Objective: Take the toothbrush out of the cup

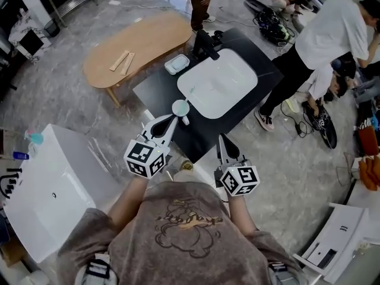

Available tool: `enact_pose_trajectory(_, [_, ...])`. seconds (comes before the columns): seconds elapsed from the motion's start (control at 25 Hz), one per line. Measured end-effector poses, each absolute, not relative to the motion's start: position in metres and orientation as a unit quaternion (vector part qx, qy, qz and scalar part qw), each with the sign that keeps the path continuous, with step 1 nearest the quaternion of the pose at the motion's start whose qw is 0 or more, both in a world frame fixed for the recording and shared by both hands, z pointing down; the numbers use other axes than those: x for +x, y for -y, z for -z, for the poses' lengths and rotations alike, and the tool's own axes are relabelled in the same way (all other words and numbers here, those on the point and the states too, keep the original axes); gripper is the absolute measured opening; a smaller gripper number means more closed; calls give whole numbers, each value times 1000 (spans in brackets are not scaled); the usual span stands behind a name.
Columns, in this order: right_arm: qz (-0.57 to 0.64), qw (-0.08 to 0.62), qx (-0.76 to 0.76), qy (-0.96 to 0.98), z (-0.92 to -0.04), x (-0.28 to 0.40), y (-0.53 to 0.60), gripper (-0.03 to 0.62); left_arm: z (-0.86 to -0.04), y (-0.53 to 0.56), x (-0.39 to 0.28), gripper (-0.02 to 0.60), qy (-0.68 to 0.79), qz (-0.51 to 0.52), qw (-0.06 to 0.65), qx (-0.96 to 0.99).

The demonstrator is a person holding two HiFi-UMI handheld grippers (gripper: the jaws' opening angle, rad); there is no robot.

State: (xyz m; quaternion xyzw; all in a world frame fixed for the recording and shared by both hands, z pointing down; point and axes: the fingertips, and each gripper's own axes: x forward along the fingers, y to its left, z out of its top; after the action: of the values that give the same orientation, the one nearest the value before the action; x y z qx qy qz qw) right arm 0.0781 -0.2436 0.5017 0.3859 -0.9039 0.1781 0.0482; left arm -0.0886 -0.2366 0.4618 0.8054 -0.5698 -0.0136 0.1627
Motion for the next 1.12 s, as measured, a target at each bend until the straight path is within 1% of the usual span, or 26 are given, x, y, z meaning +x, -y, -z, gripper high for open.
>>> enact_pose_trajectory(0.4, [-175,44,355,917,-497,81,304,3,-456,282,-83,20,593,13,160,789])
enact_pose_trajectory(1.12, [-176,18,387,905,-488,59,337,4,-443,318,-102,20,558,16,148,817])
